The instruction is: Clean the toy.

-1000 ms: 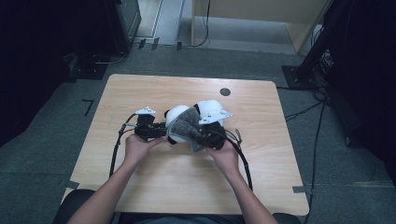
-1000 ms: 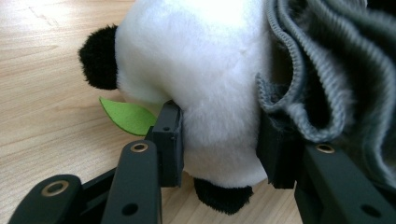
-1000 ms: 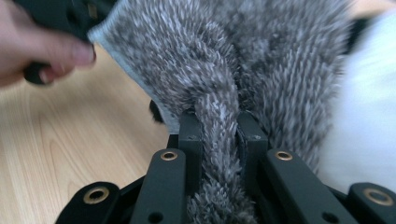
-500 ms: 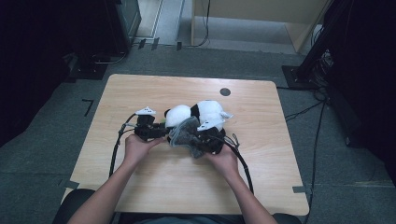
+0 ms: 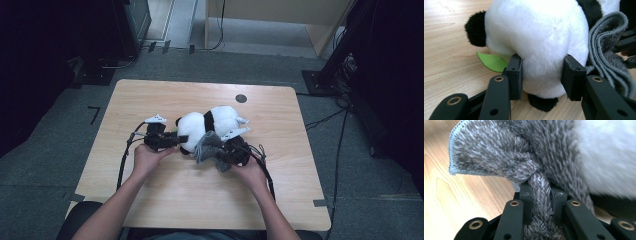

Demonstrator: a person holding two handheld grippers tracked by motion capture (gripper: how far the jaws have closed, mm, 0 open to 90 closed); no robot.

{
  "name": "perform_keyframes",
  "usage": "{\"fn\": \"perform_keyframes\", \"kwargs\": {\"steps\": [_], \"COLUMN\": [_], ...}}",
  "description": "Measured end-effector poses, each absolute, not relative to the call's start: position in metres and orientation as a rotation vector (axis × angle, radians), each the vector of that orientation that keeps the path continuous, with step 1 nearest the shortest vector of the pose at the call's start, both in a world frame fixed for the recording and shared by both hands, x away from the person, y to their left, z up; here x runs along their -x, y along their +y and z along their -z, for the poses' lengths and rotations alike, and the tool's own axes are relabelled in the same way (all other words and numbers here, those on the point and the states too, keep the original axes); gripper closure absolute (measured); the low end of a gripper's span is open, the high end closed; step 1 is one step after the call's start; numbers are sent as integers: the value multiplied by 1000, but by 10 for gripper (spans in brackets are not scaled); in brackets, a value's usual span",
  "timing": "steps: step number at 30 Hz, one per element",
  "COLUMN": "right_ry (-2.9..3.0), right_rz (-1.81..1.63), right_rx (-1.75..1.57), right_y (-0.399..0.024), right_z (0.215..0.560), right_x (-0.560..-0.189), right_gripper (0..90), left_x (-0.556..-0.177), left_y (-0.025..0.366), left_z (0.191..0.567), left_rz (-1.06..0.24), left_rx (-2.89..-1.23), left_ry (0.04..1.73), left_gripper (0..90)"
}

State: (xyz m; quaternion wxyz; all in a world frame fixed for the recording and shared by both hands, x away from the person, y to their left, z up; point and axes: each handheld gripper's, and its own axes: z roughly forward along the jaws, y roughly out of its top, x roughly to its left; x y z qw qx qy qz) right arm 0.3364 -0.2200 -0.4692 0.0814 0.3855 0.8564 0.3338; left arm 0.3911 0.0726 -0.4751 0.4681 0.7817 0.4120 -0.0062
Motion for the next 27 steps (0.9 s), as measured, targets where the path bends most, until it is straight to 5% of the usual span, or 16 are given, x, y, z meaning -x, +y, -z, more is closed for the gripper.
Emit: {"fn": "perform_keyframes", "kwargs": {"steps": [27], "right_ry": [2303], "right_rz": [-1102], "right_rx": [-1446], "right_y": [-313], "right_z": [452], "right_x": [-346], "right_gripper": [754], "left_x": [-391], "left_y": [71], "left_z": [475], "left_rz": [18], "left_rx": [-1910], "left_ry": [1016], "left_gripper": [573]}}
